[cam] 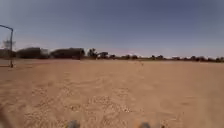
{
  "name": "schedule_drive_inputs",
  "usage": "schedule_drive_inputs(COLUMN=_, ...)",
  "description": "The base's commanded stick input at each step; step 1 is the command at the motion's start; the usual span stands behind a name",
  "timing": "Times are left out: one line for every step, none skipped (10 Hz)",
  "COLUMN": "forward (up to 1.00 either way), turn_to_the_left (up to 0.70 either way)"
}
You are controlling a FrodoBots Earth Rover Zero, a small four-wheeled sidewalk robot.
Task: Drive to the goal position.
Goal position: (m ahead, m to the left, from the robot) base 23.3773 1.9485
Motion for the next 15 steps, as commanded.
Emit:
schedule_drive_inputs(forward=0.7, turn_to_the_left=0.0)
schedule_drive_inputs(forward=0.7, turn_to_the_left=0.0)
schedule_drive_inputs(forward=0.7, turn_to_the_left=0.0)
schedule_drive_inputs(forward=0.7, turn_to_the_left=0.0)
schedule_drive_inputs(forward=0.7, turn_to_the_left=0.0)
schedule_drive_inputs(forward=0.7, turn_to_the_left=0.0)
schedule_drive_inputs(forward=0.7, turn_to_the_left=0.0)
schedule_drive_inputs(forward=0.7, turn_to_the_left=0.0)
schedule_drive_inputs(forward=0.7, turn_to_the_left=0.0)
schedule_drive_inputs(forward=0.7, turn_to_the_left=0.0)
schedule_drive_inputs(forward=0.7, turn_to_the_left=0.0)
schedule_drive_inputs(forward=0.7, turn_to_the_left=0.0)
schedule_drive_inputs(forward=0.7, turn_to_the_left=0.0)
schedule_drive_inputs(forward=0.7, turn_to_the_left=0.0)
schedule_drive_inputs(forward=0.7, turn_to_the_left=0.0)
